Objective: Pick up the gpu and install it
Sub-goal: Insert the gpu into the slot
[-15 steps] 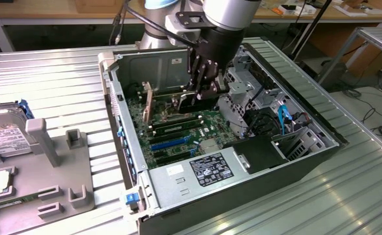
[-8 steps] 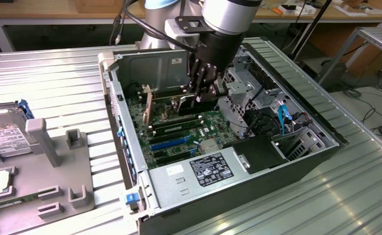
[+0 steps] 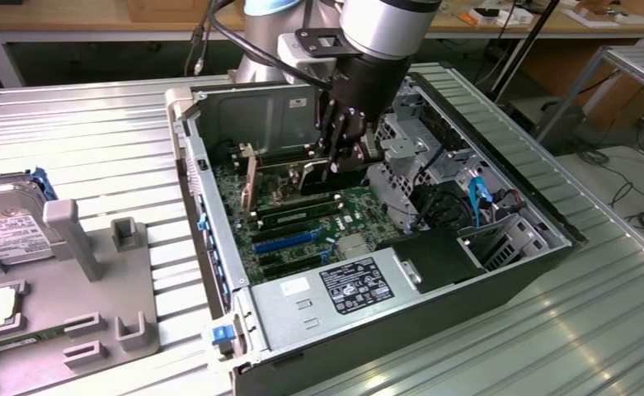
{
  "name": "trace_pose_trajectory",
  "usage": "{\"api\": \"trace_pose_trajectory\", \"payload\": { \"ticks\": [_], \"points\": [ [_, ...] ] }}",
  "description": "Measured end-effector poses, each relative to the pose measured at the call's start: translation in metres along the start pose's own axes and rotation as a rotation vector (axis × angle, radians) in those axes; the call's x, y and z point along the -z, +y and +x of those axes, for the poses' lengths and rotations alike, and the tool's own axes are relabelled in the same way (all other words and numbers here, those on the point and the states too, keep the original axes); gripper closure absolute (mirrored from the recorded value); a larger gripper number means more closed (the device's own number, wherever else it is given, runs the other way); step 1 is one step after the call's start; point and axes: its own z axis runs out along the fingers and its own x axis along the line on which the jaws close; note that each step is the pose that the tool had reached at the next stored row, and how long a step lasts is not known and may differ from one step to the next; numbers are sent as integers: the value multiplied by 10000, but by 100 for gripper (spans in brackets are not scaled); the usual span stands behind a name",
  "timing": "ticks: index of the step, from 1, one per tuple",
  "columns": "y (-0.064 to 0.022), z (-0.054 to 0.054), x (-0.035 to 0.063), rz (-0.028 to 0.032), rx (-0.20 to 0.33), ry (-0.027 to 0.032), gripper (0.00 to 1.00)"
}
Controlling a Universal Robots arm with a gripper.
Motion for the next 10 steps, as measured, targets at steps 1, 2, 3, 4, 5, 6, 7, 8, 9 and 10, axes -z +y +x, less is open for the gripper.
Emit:
{"api": "trace_pose_trajectory", "payload": {
  "ticks": [1,2,3,4,5,6,7,8,9,10],
  "points": [
    [0,0,0,0,0,-1,73],
    [0,0,0,0,0,-1,73],
    [0,0,0,0,1,0,73],
    [0,0,0,0,0,0,73],
    [0,0,0,0,0,-1,73],
    [0,0,0,0,0,-1,73],
    [0,0,0,0,0,-1,73],
    [0,0,0,0,0,-2,73],
    [0,0,-2,0,0,-1,73],
    [-1,1,-16,10,2,-5,73]
  ]
}}
